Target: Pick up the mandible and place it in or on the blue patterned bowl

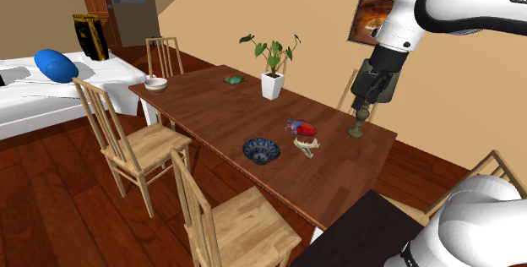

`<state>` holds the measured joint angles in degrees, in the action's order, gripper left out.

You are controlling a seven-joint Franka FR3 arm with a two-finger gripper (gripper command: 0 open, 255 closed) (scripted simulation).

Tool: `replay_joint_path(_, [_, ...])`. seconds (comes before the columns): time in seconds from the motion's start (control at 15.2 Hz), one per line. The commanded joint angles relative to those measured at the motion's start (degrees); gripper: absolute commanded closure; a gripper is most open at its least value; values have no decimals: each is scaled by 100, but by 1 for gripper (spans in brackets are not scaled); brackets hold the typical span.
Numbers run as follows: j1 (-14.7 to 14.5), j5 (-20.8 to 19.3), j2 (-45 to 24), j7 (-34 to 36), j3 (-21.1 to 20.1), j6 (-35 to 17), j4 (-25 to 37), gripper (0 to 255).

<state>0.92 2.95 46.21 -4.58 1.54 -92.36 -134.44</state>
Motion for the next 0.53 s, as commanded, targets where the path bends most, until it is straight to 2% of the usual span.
replay_joint_path(0.0, [0,0,0,0,0,0,0,0])
replay_joint_path(0.46, [69,-168,-799,-647,497,-1271,-461,0])
